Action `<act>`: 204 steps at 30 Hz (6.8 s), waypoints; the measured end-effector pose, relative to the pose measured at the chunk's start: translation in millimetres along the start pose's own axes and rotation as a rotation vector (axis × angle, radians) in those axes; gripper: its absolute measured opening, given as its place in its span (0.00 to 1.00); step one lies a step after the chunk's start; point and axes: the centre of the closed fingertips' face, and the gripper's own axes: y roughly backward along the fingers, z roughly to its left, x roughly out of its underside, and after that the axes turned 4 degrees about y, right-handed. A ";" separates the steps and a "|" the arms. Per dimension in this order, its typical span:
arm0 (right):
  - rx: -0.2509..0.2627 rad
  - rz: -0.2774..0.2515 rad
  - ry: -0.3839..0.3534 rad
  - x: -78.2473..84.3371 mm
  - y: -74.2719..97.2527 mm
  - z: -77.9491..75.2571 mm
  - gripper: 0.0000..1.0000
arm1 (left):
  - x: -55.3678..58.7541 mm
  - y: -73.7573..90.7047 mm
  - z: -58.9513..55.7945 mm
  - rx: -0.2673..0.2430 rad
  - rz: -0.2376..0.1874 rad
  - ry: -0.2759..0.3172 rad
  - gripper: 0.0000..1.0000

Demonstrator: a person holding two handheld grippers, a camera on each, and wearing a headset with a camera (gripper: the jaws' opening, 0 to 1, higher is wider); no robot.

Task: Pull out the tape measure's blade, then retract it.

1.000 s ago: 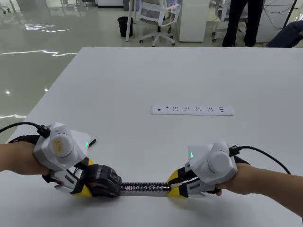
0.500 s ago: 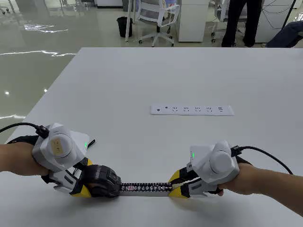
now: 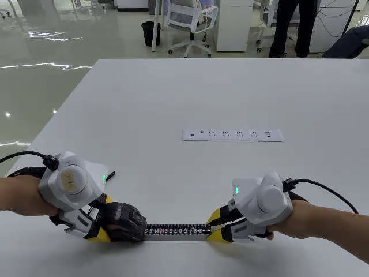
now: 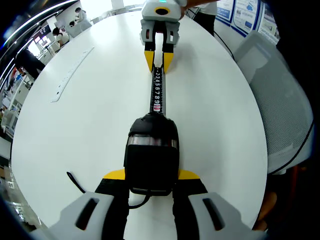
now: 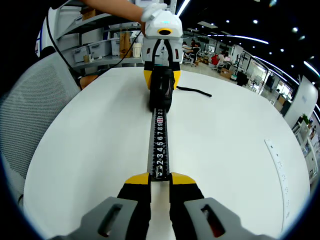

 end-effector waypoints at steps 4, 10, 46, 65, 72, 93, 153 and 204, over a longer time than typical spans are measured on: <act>0.000 0.001 -0.001 0.7 1.0 0.5 0.12 | 0.1 -0.1 -0.1 -0.001 0.001 0.000 0.28; 0.000 0.003 -0.001 1.7 3.1 1.3 0.12 | 0.1 -0.4 -0.1 -0.004 0.002 -0.001 0.28; 0.006 0.014 -0.003 9.6 12.1 1.8 0.12 | 1.2 -0.4 1.7 -0.005 0.003 -0.007 0.28; 0.008 0.020 -0.001 13.3 17.8 2.7 0.12 | 0.2 0.1 0.6 -0.008 0.001 -0.008 0.28; 0.009 0.023 -0.003 15.4 19.0 2.9 0.12 | 0.2 0.2 0.2 -0.009 0.000 -0.008 0.28; 0.014 0.029 0.002 20.0 24.1 3.9 0.12 | 0.7 0.4 0.5 -0.006 0.004 -0.014 0.28; 0.019 0.052 0.004 38.0 40.7 4.4 0.12 | 1.7 -1.1 2.7 -0.013 0.005 -0.012 0.28; 0.026 0.077 -0.002 52.8 55.7 4.6 0.12 | -0.5 0.1 1.2 -0.010 0.003 -0.017 0.28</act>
